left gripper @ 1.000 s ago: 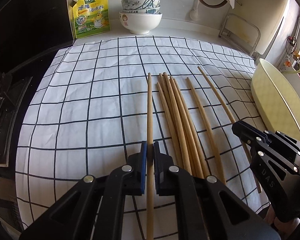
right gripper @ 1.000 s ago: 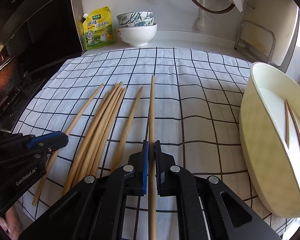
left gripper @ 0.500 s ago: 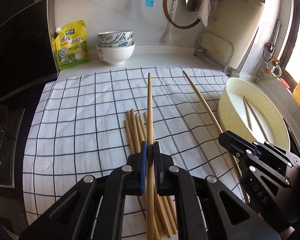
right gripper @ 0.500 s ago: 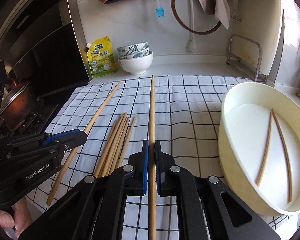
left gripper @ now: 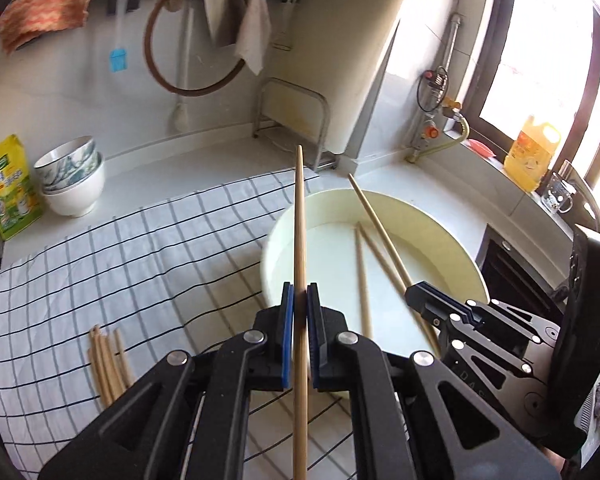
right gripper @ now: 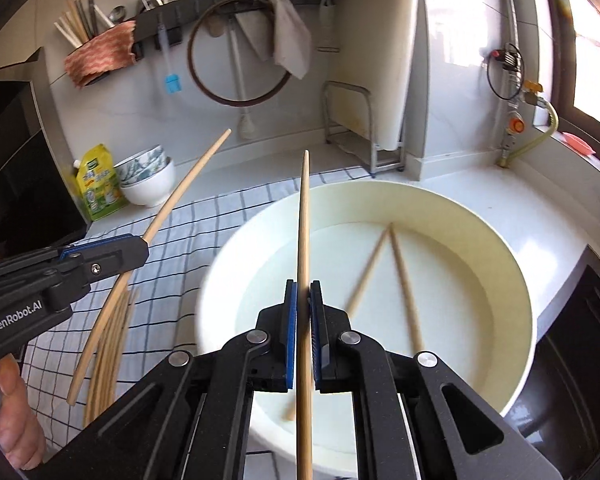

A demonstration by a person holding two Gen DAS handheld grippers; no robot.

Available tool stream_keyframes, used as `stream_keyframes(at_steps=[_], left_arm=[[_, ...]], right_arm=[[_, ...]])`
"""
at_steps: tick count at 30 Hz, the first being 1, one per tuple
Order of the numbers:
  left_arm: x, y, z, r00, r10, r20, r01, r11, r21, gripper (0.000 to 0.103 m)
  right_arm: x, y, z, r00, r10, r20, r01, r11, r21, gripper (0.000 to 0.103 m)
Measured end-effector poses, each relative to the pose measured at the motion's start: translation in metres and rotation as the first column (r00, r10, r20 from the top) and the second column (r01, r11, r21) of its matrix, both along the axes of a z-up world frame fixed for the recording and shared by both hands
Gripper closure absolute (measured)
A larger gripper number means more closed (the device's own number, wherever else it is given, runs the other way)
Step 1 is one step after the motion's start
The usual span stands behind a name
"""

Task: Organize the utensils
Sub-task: 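Carry both chopsticks over the white basin and open both tools to release them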

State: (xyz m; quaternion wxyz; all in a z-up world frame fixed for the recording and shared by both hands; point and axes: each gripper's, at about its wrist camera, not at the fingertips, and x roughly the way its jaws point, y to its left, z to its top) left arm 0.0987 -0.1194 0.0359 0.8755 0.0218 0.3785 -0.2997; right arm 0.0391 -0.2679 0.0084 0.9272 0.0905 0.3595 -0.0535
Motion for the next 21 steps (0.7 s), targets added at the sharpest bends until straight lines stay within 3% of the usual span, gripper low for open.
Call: stream_keyframes(at_steps=[9, 21], left_arm=[[0.017, -0.077, -0.03, 0.995, -0.079, -0.055, 0.082, 0.995, 0.063, 0.096], [0.032, -0.097, -0.058, 0.991, -0.074, -0.108, 0.086, 0.989, 0.117, 0.095]], right_arm=[[0.008, -0.049, -0.026, 0.995, -0.063, -0.084, 0.064, 0.998, 0.013, 0.097], [0.015, -0.066, -0.044, 0.989, -0.075, -0.125, 0.081, 0.996, 0.043, 0.097]])
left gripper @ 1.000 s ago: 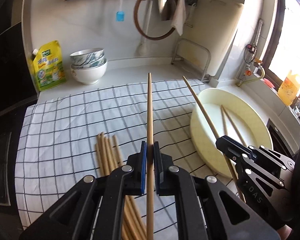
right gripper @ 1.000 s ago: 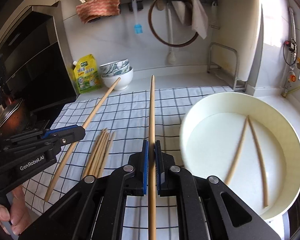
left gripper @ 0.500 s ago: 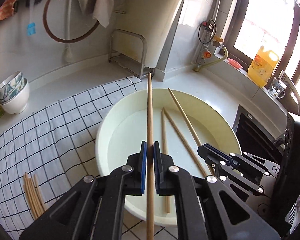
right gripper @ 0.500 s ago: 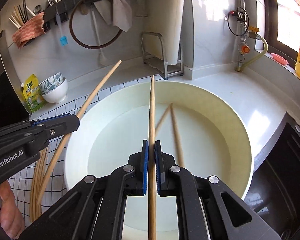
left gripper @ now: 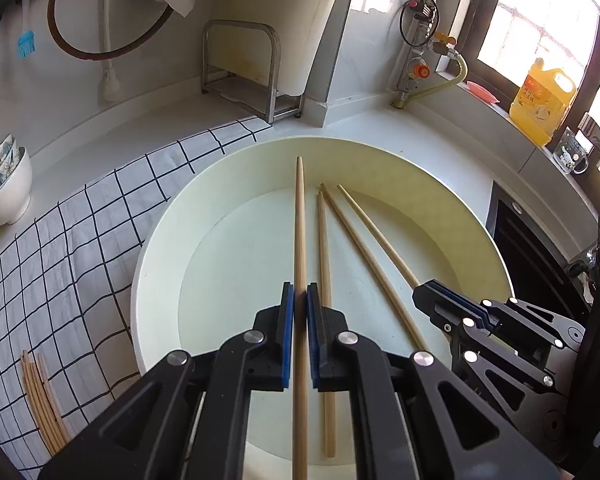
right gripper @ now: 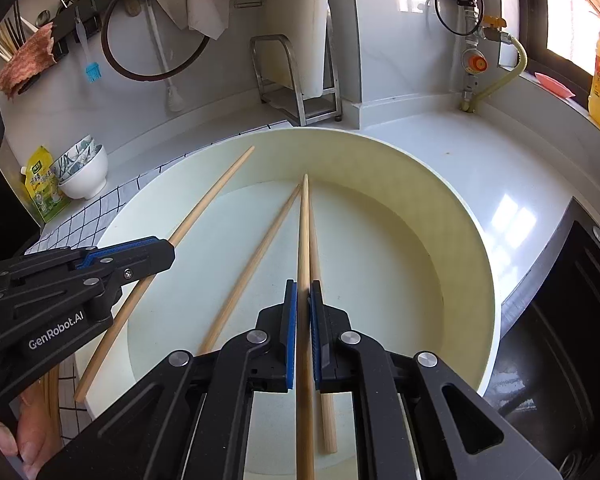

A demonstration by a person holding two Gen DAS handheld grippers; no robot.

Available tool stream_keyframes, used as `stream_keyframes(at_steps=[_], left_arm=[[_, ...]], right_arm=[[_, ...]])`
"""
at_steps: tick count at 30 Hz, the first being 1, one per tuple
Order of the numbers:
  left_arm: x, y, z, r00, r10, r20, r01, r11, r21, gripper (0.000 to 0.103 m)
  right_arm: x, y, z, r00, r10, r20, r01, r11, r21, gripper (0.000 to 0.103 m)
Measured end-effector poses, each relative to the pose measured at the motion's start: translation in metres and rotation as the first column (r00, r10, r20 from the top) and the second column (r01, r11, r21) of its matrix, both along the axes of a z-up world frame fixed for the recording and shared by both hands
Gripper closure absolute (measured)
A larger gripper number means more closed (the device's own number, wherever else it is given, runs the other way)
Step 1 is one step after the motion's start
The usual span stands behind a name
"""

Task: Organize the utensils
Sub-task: 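Carry both chopsticks over the white basin and open both tools to release them, then withdraw both open tools from the basin back toward the chopstick bundle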

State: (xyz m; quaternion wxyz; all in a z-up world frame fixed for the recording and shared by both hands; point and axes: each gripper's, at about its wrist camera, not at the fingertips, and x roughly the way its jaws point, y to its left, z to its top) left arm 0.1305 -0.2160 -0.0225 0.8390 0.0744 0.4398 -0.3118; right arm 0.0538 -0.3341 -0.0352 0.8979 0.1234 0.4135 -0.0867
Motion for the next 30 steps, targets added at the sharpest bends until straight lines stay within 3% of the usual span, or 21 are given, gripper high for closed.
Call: stream_keyframes(at_steps=[6, 8, 10, 12, 30], left_arm=[[0.004, -0.006, 0.0, 1.0, 0.005, -0.006, -0.005, 1.0, -0.001, 0.094], [0.003, -0.004, 0.002, 1.0, 0.013, -0.002, -0.013, 1.0, -0.004, 0.085], [0.002, -0.002, 0.004, 1.0, 0.028, 0.011, -0.028, 1.0, -0.006, 0.067], [0.002, 0.003, 0.006, 0.999, 0.043, 0.021, -0.043, 0.999, -0.009, 0.062], [-0.028, 0.062, 0.021, 0.99, 0.136, 0.035, -0.136, 0.991, -0.007, 0.062]], right_arm=[[-0.001, -0.005, 0.002, 1.0, -0.014, 0.019, 0.014, 1.0, 0.006, 0.096], [-0.003, -0.007, 0.003, 0.999, -0.02, 0.028, 0.02, 1.0, 0.008, 0.09], [-0.005, -0.007, 0.004, 0.999, -0.025, 0.031, 0.025, 1.0, 0.008, 0.089], [-0.006, -0.007, 0.005, 0.999, -0.026, 0.034, 0.025, 1.0, 0.01, 0.089], [-0.034, 0.024, 0.025, 0.997, 0.016, 0.081, -0.019, 0.999, 0.028, 0.089]])
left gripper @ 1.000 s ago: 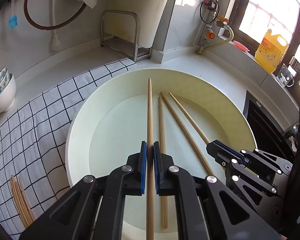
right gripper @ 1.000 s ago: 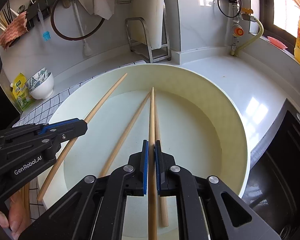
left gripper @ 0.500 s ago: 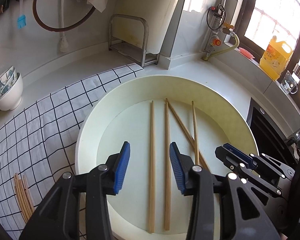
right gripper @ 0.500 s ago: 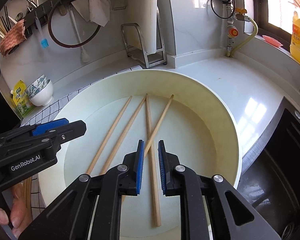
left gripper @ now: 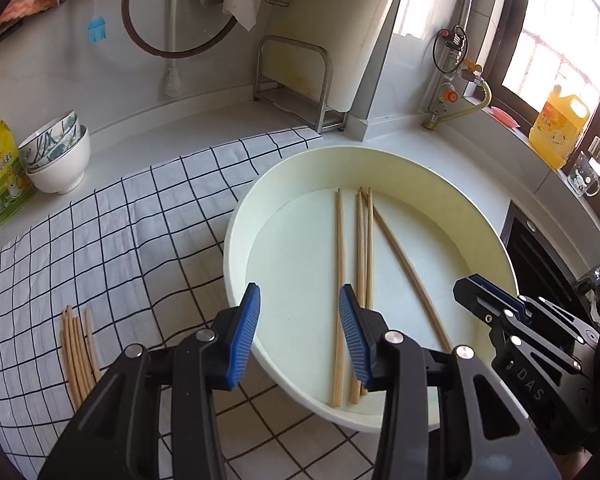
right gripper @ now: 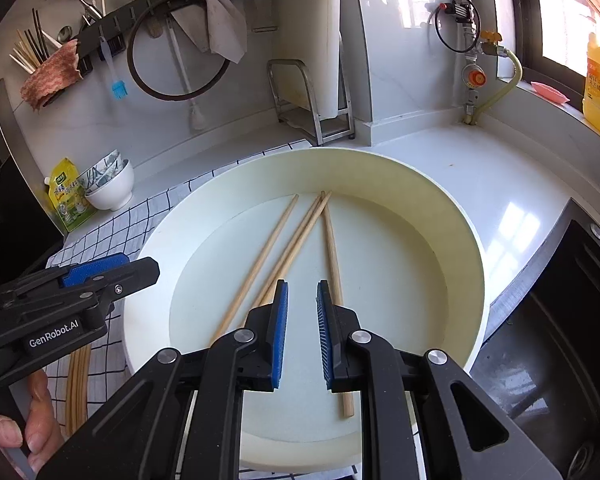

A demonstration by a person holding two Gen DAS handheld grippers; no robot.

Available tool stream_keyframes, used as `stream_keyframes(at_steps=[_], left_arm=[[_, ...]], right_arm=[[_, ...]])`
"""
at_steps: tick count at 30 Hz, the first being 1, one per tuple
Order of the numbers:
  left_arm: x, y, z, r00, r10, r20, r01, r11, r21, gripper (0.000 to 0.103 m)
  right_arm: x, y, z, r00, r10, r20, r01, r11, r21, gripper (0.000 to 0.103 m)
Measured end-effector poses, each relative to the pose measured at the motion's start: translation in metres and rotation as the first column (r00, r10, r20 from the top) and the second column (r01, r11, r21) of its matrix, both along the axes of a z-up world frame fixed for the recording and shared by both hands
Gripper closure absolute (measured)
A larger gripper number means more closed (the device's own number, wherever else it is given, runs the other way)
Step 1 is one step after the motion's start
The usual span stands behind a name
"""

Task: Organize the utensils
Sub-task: 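Withdraw both open tools from the basin back toward the chopstick bundle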

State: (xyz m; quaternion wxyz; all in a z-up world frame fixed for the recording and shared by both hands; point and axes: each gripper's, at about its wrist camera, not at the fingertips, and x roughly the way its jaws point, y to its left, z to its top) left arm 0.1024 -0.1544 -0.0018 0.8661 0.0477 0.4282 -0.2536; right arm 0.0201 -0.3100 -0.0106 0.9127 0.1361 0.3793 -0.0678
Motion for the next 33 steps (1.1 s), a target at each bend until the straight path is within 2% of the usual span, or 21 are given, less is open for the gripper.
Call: stream_keyframes(at_steps=[9, 15, 26, 29, 33], left_arm=[[-0.029, 0.047, 0.003, 0.997, 0.081, -0.001, -0.081, 0.997, 0.007, 0.062], [-0.055, 0.078, 0.019, 0.988, 0.148, 0.033, -0.148, 0.989, 0.013, 0.057], [-0.097, 0.135, 0.036, 0.959, 0.273, 0.075, -0.277, 0.96, 0.041, 0.057], [-0.107, 0.149, 0.044, 0.948, 0.304, 0.091, -0.308, 0.951, 0.032, 0.053], [-0.114, 0.16, 0.053, 0.941, 0.32, 0.109, -0.325, 0.945, 0.035, 0.051]], right_arm=[[-0.025, 0.032, 0.002, 0.997, 0.068, 0.023, -0.068, 0.997, 0.038, 0.088], [-0.042, 0.056, 0.016, 0.988, 0.134, 0.075, -0.139, 0.989, 0.056, 0.082], [-0.07, 0.086, 0.038, 0.959, 0.249, 0.136, -0.257, 0.965, 0.05, 0.075], [-0.074, 0.096, 0.045, 0.949, 0.274, 0.154, -0.284, 0.958, 0.047, 0.075], [-0.076, 0.105, 0.054, 0.937, 0.297, 0.182, -0.309, 0.95, 0.042, 0.067]])
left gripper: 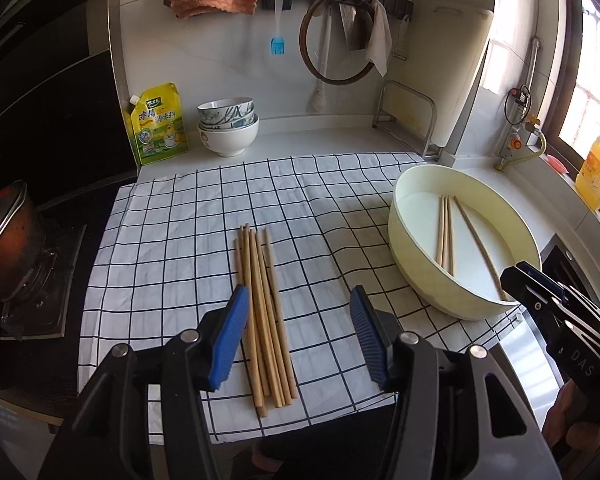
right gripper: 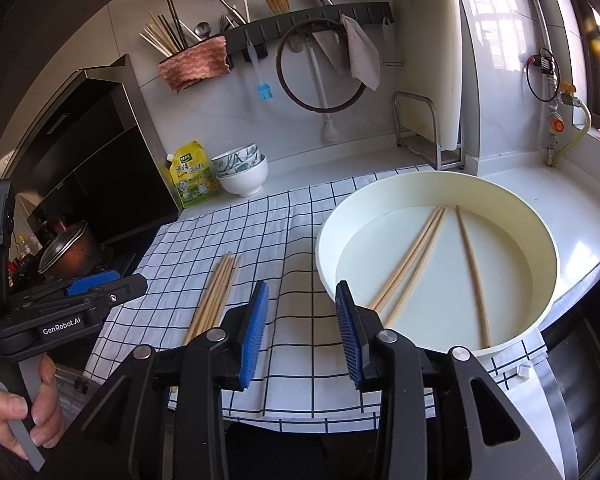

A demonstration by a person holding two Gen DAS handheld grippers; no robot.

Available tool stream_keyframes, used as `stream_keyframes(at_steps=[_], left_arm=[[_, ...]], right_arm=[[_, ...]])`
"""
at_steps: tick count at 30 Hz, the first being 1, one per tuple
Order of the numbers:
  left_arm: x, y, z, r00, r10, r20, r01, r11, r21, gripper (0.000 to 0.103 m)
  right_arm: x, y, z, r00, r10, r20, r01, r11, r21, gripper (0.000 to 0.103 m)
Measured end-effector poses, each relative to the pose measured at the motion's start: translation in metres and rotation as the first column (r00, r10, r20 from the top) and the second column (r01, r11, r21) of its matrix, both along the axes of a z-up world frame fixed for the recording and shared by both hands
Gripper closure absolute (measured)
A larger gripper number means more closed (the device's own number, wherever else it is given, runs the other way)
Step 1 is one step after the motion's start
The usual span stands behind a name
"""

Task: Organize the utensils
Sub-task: 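Withdraw both open tools from the basin back toward the chopstick bundle, then lower both open tools over the chopstick bundle on the cloth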

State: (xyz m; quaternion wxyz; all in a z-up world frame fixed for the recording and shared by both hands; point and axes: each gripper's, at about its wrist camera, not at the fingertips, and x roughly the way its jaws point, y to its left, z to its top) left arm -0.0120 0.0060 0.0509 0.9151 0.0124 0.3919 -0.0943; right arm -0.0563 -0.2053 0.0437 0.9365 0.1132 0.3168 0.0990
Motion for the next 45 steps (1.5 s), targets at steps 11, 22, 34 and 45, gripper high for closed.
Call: stream_keyframes(at_steps=[11, 22, 34, 45], left_arm=[[-0.001, 0.014, 0.003, 1.0, 0.01, 0.006, -0.01, 0.999, -0.034, 0.05], [0.019, 0.03, -0.01, 1.0, -0.014, -0.008, 0.013, 0.999, -0.038, 0.049], [0.046, 0.053, -0.032, 0.998, -0.048, -0.045, 0.047, 0.999, -0.018, 0.046], [0.069, 0.084, -0.073, 0.992, -0.026, -0.125, 0.025, 1.0, -0.013, 0.046]], right_arm=[[0.008, 0.01, 0.003, 1.0, 0.018, 0.002, -0.018, 1.0, 0.001, 0.067], [0.029, 0.038, -0.005, 0.999, 0.036, -0.034, -0.037, 0.999, -0.022, 0.066], [0.047, 0.059, -0.023, 0.996, 0.033, -0.081, -0.033, 0.999, -0.001, 0.066], [0.076, 0.114, -0.056, 0.976, 0.123, -0.178, -0.131, 0.991, -0.031, 0.066]])
